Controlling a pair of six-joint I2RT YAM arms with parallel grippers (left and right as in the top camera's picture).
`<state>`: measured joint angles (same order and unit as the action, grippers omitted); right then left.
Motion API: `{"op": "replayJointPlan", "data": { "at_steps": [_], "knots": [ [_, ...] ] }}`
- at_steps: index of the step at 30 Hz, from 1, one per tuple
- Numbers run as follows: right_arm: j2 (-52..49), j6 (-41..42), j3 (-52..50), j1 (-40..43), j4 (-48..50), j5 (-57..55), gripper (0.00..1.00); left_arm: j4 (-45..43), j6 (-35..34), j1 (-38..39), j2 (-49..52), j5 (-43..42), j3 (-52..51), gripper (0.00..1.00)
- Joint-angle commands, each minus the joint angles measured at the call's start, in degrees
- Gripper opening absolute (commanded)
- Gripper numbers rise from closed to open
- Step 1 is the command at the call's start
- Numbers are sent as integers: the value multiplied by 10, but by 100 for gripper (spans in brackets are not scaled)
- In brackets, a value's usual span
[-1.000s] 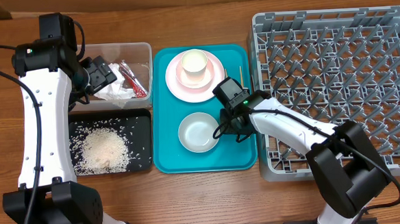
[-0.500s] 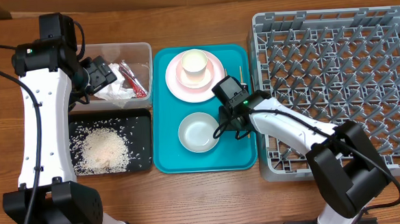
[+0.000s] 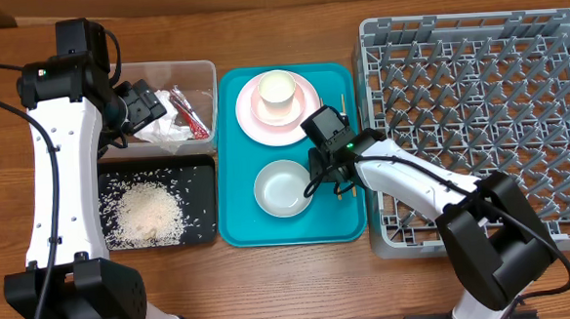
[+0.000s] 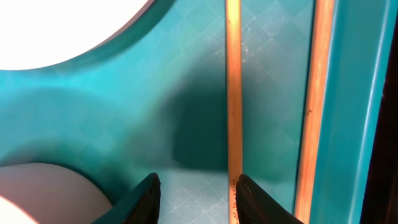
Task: Sort waste into correct bins and load items into the dishwasher
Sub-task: 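Lower the right gripper and close it on one wooden chopstick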
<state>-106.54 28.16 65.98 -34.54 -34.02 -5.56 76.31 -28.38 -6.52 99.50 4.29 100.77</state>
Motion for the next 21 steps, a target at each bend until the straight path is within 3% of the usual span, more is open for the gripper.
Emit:
{"op": "replayJointPlan", "data": {
  "at_steps": [1,6,21],
  "knots": [
    [-9,-15,0,1,5,-8,42,0,1,-2,-2,2,13,100],
    [-9,-15,0,1,6,-3,56,0,1,-2,-2,2,13,100],
    [-9,-14,0,1,10,7,66,0,1,-2,-2,2,13,100]
  ]
}}
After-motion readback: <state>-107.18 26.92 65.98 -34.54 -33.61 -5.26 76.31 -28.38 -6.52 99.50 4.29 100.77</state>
